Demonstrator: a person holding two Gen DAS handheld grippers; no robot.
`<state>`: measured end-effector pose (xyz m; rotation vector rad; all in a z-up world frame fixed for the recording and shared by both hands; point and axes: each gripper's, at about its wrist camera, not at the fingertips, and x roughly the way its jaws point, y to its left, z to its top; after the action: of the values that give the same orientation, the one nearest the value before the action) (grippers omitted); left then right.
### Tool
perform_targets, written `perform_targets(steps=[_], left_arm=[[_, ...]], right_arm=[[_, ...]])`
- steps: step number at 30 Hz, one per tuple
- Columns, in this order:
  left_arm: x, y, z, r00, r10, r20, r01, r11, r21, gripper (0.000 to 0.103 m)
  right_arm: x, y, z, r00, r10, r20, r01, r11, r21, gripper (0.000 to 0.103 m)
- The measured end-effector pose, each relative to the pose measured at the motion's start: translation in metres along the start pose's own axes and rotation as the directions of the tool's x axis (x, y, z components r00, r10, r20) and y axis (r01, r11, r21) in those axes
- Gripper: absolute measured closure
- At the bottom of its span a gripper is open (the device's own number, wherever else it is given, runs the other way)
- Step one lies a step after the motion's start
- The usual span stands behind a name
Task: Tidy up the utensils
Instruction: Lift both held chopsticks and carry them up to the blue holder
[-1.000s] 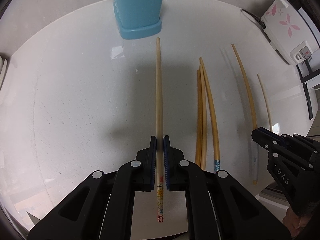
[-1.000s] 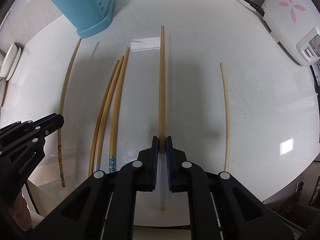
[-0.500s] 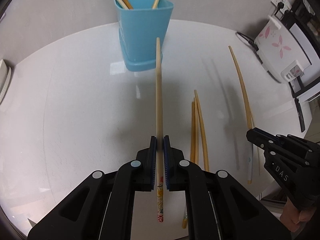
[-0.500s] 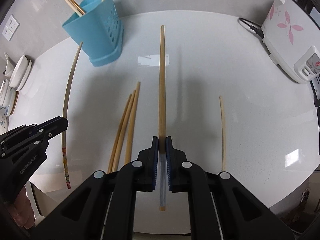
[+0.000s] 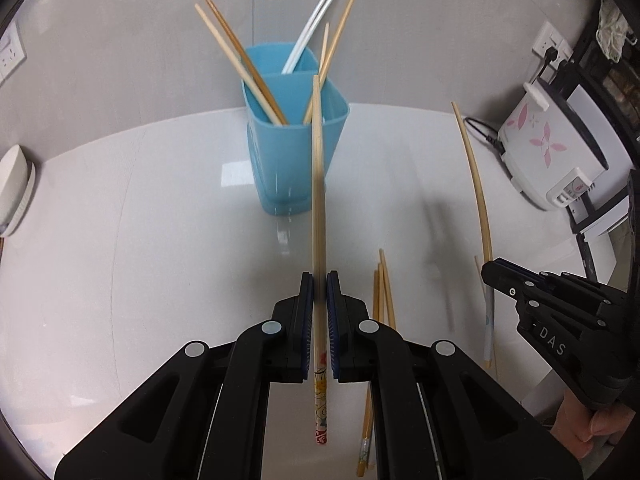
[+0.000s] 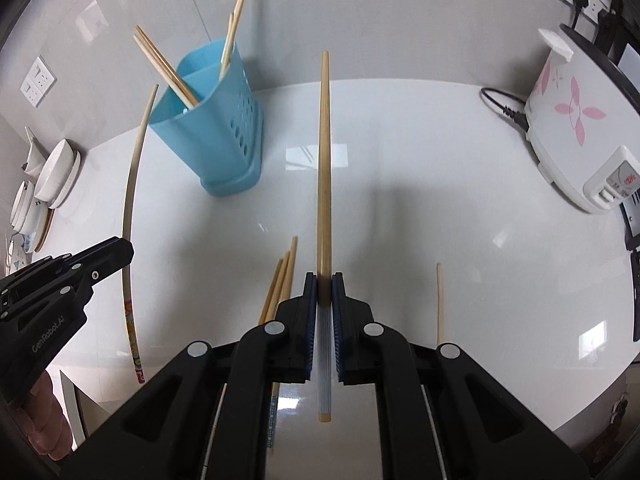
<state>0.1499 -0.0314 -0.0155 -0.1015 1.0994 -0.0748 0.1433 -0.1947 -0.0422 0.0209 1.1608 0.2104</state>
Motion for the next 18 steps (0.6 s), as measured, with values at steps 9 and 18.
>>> perform_targets(steps=[9, 18], left_arm=[[-0.017, 0.003, 0.020, 0.998, -0.002, 0.065, 0.003, 1.000, -0.008, 0.097], [-0.025, 0.006, 0.047, 0.992, -0.005, 0.129, 0.006, 1.000, -0.013, 0.097]], right_arm=[[-0.016, 0.007, 0.027, 0.997, 0.008, 0.076, -0.006, 1.000, -0.024, 0.096], [-0.027, 0.013, 0.054, 0.990, 0.024, 0.142, -0.019, 0.999, -0.036, 0.096]])
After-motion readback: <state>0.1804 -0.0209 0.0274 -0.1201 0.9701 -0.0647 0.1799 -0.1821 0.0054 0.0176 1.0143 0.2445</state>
